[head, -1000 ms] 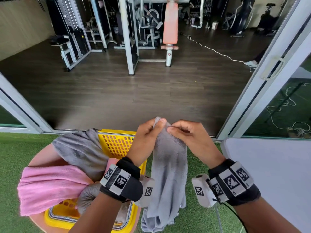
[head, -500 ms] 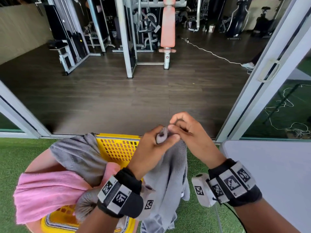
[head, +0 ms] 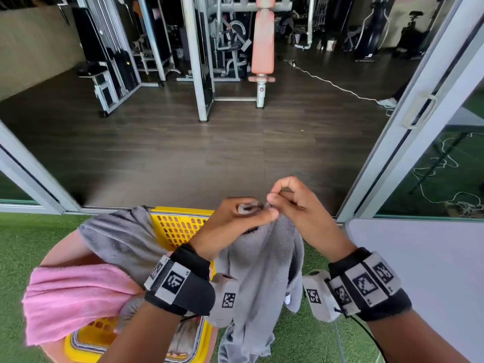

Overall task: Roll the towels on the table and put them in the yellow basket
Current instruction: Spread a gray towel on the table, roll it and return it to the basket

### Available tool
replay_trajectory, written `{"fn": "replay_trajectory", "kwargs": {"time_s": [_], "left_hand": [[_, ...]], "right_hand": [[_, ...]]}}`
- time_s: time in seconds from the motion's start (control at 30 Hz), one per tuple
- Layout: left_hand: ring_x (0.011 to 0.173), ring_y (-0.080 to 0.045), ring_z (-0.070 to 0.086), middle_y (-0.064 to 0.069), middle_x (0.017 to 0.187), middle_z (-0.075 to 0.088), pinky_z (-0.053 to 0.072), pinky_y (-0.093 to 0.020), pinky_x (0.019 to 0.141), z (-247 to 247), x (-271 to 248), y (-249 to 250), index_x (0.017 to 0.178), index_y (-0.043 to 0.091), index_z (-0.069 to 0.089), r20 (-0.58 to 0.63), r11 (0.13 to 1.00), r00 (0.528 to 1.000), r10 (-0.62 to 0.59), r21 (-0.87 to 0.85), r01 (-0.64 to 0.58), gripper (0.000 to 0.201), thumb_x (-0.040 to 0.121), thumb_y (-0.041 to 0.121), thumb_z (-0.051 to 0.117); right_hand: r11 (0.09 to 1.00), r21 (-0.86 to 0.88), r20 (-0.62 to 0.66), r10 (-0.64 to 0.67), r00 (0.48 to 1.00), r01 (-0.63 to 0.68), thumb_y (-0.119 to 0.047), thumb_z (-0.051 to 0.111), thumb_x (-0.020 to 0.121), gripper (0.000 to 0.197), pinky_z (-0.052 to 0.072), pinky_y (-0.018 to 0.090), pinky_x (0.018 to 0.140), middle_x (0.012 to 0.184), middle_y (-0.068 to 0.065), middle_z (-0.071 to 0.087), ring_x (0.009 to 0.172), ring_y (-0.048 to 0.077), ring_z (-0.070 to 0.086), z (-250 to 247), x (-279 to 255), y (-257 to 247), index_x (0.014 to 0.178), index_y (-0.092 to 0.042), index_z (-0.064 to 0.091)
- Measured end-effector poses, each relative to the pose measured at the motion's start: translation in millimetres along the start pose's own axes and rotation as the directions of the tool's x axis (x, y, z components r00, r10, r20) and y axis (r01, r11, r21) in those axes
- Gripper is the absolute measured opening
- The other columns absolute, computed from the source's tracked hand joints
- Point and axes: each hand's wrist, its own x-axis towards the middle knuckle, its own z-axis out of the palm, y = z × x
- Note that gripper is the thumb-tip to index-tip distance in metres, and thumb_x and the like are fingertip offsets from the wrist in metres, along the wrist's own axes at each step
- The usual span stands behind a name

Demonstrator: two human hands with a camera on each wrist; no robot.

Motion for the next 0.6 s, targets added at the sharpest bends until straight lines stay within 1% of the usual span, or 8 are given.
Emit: {"fn": "replay_trajectory", "kwargs": {"time_s": [0.07,0.17,0.23,0.3,0.37,0.43,0.5,0.6], "left_hand": [[0.064,-0.014,0.025,-0.008,0.068,0.023,0.02,-0.029,0.056,-6.2,0.2,-1.1,0.064,0.007,0.039,-0.007,0.997,1.0,-0.014,-0.069,0.013,0.037,0.09,0.015,0.064],[0.065,-0.028,0.021,-0.014,0.068,0.022,0.015,-0.039,0.06,-25.2,5.8,-4.9,0.068,0.003,0.038,-0.137,0.981,0.989,-0.049,-0.193,0.022,0.037,0.091,0.019,0.061],[0.066,-0.033,0.023,-0.018,0.069,0.026,0.017,-0.043,0.06,-36.0,8.9,-6.8,0.074,-0.007,0.035,-0.228,0.981,0.972,-0.055,-0.195,0.01,0.045,0.09,0.026,0.062],[0.063,-0.034,0.026,-0.022,0.067,0.026,0.023,-0.046,0.06,-38.2,8.8,-10.9,0.072,-0.004,0.035,-0.283,0.994,0.959,-0.028,-0.111,-0.004,0.049,0.09,0.033,0.062],[0.062,-0.02,0.038,-0.016,0.064,0.041,0.034,-0.035,0.061,-26.4,3.5,-11.1,0.07,0.005,0.048,-0.231,1.0,0.973,0.004,-0.016,-0.008,0.041,0.088,0.039,0.061],[0.069,-0.01,0.043,-0.001,0.069,0.048,0.036,-0.025,0.064,-9.2,-2.5,-10.9,0.076,0.01,0.058,-0.058,1.0,0.998,0.0,-0.002,0.0,0.029,0.088,0.036,0.064],[0.07,-0.015,0.037,-0.007,0.071,0.041,0.031,-0.032,0.064,0.0,-4.6,-13.6,0.075,-0.002,0.054,0.031,1.0,1.0,-0.005,-0.022,0.005,0.032,0.09,0.024,0.067],[0.072,-0.02,0.032,-0.01,0.073,0.035,0.027,-0.035,0.066,-7.7,-1.6,-21.1,0.073,-0.009,0.044,-0.106,0.991,0.994,-0.011,-0.133,-0.003,0.038,0.091,0.018,0.064]], "right_hand": [[1.0,-0.02,0.015,0.023,1.0,-0.023,-0.013,0.056,0.098,0.012,0.035,0.019,0.06,0.072,0.004,0.055,0.063,0.009,0.044,0.6,-2.5,3.1,0.098,-0.001,0.054],[0.994,-0.099,0.093,0.053,0.994,-0.044,-0.02,0.056,0.099,0.019,0.036,0.024,0.065,0.074,0.006,0.053,0.07,0.01,0.045,0.8,-13.1,15.5,0.091,-0.005,0.062],[0.991,-0.12,0.112,0.075,0.991,-0.061,-0.024,0.056,0.098,0.022,0.035,0.025,0.065,0.071,0.004,0.049,0.068,0.01,0.043,-1.0,-20.1,21.3,0.088,-0.007,0.064],[0.992,-0.115,0.088,0.066,0.994,-0.055,-0.022,0.056,0.098,0.021,0.033,0.023,0.061,0.069,-0.001,0.045,0.064,0.009,0.039,-2.8,-21.5,19.8,0.087,-0.007,0.064],[0.995,-0.101,0.051,0.029,0.998,-0.023,-0.018,0.058,0.097,0.015,0.034,0.023,0.061,0.069,0.006,0.047,0.065,0.01,0.04,-2.9,-16.7,14.0,0.091,-0.006,0.065],[0.999,-0.052,0.042,0.003,0.999,-0.001,-0.015,0.059,0.096,0.008,0.037,0.031,0.064,0.074,0.021,0.058,0.067,0.018,0.045,-0.9,-7.8,7.4,0.1,-0.009,0.063],[1.0,-0.001,0.048,0.028,0.998,-0.028,-0.014,0.061,0.096,0.011,0.036,0.035,0.065,0.079,0.031,0.06,0.068,0.022,0.046,-0.4,-1.7,8.4,0.106,-0.012,0.059],[0.997,-0.021,0.048,0.072,0.996,-0.071,-0.018,0.063,0.095,0.006,0.039,0.032,0.073,0.082,0.015,0.065,0.076,0.015,0.052,-0.5,-7.0,19.3,0.098,-0.014,0.065]]}}
